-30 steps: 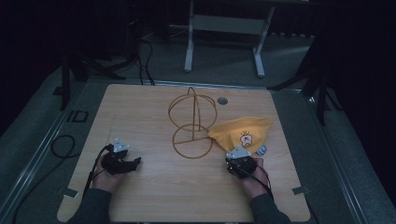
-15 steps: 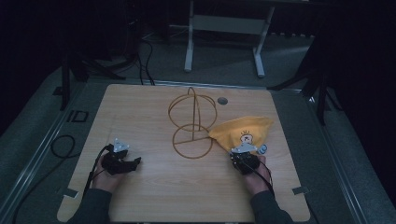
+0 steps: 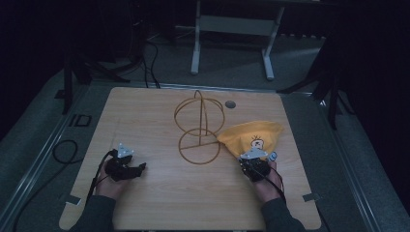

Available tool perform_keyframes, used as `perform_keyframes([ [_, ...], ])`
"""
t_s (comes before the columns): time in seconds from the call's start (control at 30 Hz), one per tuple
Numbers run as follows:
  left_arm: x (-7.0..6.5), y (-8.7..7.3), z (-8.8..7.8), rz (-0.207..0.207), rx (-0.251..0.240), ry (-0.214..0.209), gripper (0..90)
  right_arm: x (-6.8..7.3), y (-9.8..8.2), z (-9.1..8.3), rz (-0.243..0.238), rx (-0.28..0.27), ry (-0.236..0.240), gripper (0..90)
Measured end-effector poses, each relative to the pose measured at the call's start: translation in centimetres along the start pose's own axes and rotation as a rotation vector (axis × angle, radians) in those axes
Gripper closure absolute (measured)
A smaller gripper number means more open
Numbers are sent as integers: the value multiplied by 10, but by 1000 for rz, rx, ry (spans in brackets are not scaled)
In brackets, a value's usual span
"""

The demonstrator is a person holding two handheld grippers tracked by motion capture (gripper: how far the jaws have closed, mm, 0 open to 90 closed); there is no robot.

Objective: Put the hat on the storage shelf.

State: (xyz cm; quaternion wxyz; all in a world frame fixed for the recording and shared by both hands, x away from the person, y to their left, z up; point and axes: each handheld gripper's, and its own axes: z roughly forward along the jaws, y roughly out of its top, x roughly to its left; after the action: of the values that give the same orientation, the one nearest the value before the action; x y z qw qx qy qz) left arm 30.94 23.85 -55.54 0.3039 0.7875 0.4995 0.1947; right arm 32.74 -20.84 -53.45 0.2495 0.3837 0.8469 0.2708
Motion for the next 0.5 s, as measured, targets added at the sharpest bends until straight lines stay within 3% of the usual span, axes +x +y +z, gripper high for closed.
perform_keyframes([
  [0.5, 0, 0, 0, 0, -1, 0, 340, -6, 6, -19, -12, -26, -12, 845],
])
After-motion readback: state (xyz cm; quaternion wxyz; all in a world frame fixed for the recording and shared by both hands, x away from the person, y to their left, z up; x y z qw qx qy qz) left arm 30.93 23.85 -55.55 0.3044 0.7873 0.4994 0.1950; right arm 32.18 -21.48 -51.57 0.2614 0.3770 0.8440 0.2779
